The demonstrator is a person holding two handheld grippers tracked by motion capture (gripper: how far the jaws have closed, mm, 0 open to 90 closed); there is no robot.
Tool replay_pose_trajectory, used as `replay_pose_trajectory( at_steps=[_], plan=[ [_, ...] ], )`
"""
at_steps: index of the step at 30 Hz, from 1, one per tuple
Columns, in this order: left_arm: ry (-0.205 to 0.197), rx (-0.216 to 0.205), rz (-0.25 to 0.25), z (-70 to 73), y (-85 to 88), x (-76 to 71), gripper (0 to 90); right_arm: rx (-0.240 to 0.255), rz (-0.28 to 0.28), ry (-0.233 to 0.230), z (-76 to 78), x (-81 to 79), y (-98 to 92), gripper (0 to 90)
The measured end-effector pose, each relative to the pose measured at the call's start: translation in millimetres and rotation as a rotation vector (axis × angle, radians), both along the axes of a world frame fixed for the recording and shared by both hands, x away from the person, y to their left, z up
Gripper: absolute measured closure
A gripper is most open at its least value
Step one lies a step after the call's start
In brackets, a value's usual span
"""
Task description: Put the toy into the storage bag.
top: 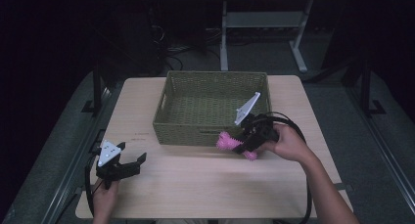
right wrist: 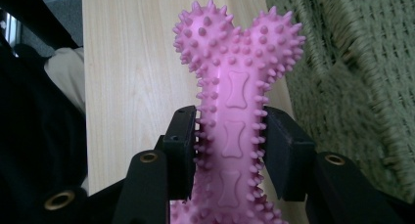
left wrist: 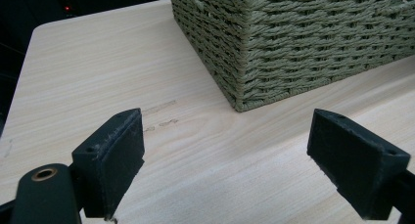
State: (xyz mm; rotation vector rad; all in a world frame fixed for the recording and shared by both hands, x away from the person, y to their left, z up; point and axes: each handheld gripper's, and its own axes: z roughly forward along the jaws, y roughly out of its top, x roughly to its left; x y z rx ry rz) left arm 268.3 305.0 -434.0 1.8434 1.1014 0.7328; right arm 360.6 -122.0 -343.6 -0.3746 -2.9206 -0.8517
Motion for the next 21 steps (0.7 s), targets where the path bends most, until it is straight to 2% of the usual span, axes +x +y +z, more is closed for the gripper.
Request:
replay_pose_trajectory(
  at_steps=[9, 21],
  plan=[
    [0.000, -0.004, 0.005, 0.3, 0.3, -0.7, 13.3, 0.005, 0.006, -0.004, 12.3, 5.7, 1.1, 57.7],
    [-0.004, -0.001, 0.003, 0.2, 1.7, 0.3, 13.3, 0.007, -0.012, -0.030, 32.8, 19.5, -0.8, 57.7]
  ],
)
